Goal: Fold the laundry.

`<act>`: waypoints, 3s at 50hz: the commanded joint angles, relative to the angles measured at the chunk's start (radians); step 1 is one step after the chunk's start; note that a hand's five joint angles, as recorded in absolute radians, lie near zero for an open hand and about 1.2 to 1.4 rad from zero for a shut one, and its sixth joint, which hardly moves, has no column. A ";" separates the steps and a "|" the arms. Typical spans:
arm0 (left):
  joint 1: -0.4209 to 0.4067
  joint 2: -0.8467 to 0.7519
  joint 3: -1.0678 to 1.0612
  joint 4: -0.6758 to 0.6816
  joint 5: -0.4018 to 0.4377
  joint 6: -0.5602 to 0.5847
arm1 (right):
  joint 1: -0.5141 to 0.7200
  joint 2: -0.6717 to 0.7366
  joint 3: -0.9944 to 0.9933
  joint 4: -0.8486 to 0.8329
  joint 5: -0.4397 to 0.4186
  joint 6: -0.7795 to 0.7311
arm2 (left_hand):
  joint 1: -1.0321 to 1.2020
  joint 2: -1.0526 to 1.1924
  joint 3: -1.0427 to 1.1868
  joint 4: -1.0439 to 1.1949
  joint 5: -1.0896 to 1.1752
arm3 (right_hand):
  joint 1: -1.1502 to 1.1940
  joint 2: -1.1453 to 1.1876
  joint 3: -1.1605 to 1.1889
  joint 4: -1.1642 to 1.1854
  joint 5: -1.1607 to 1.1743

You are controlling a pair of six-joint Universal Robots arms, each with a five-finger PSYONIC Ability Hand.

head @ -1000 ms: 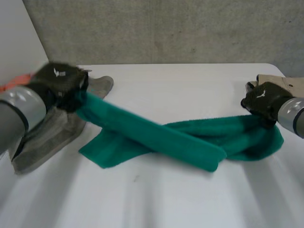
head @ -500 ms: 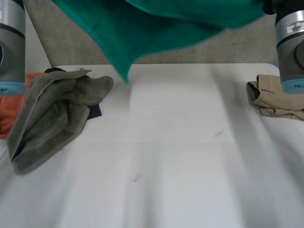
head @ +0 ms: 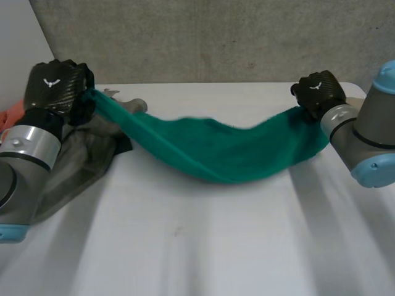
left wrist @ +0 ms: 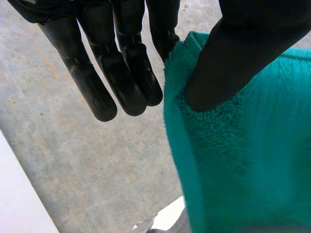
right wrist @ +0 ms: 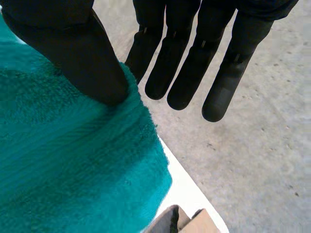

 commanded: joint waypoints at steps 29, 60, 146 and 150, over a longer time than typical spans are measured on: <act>-0.018 -0.120 0.120 -0.147 -0.047 0.010 | 0.054 0.475 -0.468 -0.090 0.031 -0.142 | 0.247 0.199 0.198 0.196 0.220 | -0.554 -0.604 -0.617 -0.624 -0.589; -0.099 -0.057 0.193 -0.178 -0.083 0.010 | -0.176 -0.098 0.297 0.239 -0.177 0.066 | 0.247 0.199 0.198 0.196 0.220 | -0.682 -0.732 -0.745 -0.751 -0.717; 0.021 -0.469 0.832 -0.622 -0.075 0.135 | -0.126 0.035 -0.352 0.448 -0.035 -0.157 | 0.247 0.199 0.198 0.196 0.220 | 0.267 0.217 0.204 0.197 0.232; 0.016 -0.543 0.974 -0.382 -0.084 0.101 | -0.120 0.043 -0.453 0.182 -0.021 -0.046 | 0.247 0.199 0.198 0.196 0.220 | 0.267 0.217 0.204 0.197 0.232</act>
